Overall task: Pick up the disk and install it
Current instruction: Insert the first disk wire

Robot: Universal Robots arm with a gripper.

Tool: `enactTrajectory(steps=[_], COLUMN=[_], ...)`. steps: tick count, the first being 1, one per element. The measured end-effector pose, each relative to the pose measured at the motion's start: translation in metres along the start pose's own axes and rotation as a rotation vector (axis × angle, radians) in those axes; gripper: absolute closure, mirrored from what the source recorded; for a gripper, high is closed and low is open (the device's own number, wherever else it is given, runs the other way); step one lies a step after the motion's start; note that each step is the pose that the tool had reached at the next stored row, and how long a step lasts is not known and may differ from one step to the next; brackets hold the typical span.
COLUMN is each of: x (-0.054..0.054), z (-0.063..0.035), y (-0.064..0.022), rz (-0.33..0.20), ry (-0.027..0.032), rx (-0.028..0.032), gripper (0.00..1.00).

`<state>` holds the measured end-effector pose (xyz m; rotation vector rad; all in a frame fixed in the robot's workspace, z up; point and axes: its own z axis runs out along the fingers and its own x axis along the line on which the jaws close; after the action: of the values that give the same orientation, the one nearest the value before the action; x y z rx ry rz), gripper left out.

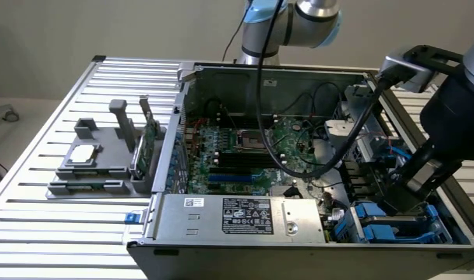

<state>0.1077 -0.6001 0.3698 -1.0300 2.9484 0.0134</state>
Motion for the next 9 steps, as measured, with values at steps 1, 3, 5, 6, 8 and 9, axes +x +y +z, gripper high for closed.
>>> enactTrajectory(steps=[1,3,5,6,8,9], x=[0.0,0.0001,0.0001,0.0001,0.0001,0.0001], z=[0.0006,0.0018,0.003,0.0036,0.0045,0.005], y=[0.0,0.0,0.0,0.0,0.0,0.0], rz=[0.018,0.054,0.091,0.11,0.145,0.163], ry=[0.0,-0.0001,-0.0002,-0.0003,-0.0003,-0.0004], rx=[0.0004,0.0012,0.0019,0.0022,0.003,0.0034], gripper=[0.52,0.52,0.54,0.61,0.61,0.61])
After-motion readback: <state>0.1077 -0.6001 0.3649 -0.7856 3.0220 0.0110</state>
